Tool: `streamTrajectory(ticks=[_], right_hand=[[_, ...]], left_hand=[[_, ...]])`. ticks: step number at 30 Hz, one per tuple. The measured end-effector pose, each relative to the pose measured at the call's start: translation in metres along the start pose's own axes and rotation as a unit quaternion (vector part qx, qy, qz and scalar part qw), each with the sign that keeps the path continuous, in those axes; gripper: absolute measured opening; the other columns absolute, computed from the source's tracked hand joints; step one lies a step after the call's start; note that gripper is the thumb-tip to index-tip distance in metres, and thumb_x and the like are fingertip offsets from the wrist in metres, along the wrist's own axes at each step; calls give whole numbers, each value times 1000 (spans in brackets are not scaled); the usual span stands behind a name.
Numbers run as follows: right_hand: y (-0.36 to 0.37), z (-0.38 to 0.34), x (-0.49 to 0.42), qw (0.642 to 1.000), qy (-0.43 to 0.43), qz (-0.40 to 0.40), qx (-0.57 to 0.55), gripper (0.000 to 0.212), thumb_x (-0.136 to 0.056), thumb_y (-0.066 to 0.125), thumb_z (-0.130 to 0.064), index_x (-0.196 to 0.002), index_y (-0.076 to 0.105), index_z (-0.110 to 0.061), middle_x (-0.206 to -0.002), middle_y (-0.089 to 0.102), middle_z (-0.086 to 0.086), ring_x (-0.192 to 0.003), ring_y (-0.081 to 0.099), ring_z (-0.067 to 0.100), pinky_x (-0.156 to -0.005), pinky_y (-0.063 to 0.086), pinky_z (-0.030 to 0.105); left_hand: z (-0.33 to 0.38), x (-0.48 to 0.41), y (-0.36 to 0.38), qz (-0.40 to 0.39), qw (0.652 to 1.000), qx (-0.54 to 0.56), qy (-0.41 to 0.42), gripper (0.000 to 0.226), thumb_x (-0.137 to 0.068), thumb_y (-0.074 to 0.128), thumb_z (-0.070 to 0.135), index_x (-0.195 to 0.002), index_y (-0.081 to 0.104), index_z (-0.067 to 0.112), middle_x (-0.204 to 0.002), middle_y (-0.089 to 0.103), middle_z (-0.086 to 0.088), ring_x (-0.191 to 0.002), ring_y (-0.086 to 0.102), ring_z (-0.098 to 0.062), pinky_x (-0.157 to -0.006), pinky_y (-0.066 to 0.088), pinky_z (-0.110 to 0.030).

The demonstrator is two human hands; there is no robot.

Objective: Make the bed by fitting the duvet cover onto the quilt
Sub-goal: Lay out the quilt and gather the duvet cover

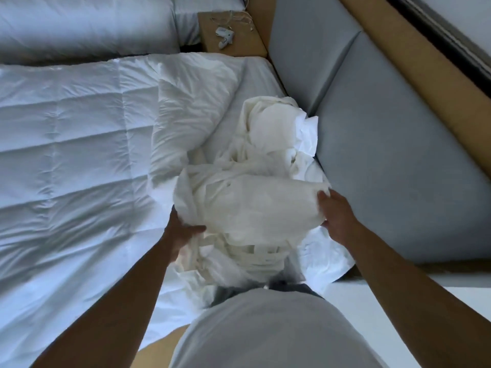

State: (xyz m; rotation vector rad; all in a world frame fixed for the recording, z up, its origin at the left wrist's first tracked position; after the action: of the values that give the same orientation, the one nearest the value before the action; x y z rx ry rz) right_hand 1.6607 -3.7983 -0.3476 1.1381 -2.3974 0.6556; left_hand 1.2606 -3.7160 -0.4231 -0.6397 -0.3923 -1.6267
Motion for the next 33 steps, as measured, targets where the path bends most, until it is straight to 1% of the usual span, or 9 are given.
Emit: streamTrajectory(ticks=[4,7,13,17,21,25,28,30,33], right_hand=[[5,20,1,995,9,76,58,33,-105,41,-30,-127,59,-15,-119,58,8,-98,52,25,-73,46,33],[10,37,-1,990,6,104,92,38,-104,38,-36,-109,63,-8,-95,58,8,-82,51,26,-61,42,26],[-55,57,-24,961,21,137,239,54,-103,39,-44,-129,52,2,-125,56,23,-116,54,39,-91,44,43],[-132,60,-65,861,19,149,486,51,-103,36,-19,-154,30,-10,-161,22,11,-140,37,36,-100,43,41],[-147,63,-85,722,-38,100,683,52,-102,42,-15,-152,34,-13,-157,27,7,-141,37,34,-99,47,40],[-122,78,-86,625,-30,16,780,57,-100,48,-27,-153,33,-14,-160,23,8,-148,22,31,-99,48,42],[-110,76,-85,627,-29,-1,778,66,-98,50,-34,-155,26,-12,-162,15,10,-150,15,28,-95,49,39],[-105,73,-84,669,-24,-5,743,66,-99,48,-35,-156,24,-11,-163,14,11,-150,17,27,-96,49,39],[-113,75,-83,764,-14,3,645,72,-97,49,-43,-156,22,-12,-162,16,12,-148,25,26,-103,45,37]], left_hand=[[-35,15,23,-12,992,-126,-8,117,-64,76,2,-157,15,37,-129,56,-4,-111,57,-35,-88,57,-54],[-53,21,30,-8,979,-206,3,119,-75,83,17,-159,2,39,-127,57,-2,-109,60,-35,-90,55,-48],[-84,54,5,87,939,-330,33,106,-80,71,5,-161,7,26,-125,61,-22,-109,61,-44,-89,53,-49],[-103,80,-31,148,883,-440,66,94,-80,70,-2,-159,21,11,-130,52,-28,-118,54,-49,-97,47,-55],[-115,87,-54,248,856,-454,-10,89,-77,76,4,-153,30,7,-126,48,-33,-114,51,-53,-97,45,-59],[-131,113,-36,399,842,-316,-176,80,-79,82,36,-141,36,12,-137,38,-25,-123,41,-45,-99,39,-58],[-149,126,8,437,856,-205,-186,67,-84,75,51,-127,49,6,-130,53,-21,-118,52,-41,-95,46,-52],[-184,124,82,312,914,12,-258,69,-80,73,65,-109,59,3,-108,66,-17,-93,65,-36,-78,55,-45],[-196,139,232,9,875,294,-384,96,-59,75,82,-109,58,2,-112,64,-16,-99,66,-36,-75,58,-48]])
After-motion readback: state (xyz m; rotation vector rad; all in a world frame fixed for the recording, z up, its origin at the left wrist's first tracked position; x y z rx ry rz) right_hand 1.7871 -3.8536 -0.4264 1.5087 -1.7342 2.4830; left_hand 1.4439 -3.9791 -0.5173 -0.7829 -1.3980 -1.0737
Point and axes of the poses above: each hand's wrist, its own x-axis away from the middle knuckle, its own y-axis out of the palm, z = x × y, the point moved 9 cm from there along -x, towards the middle knuckle
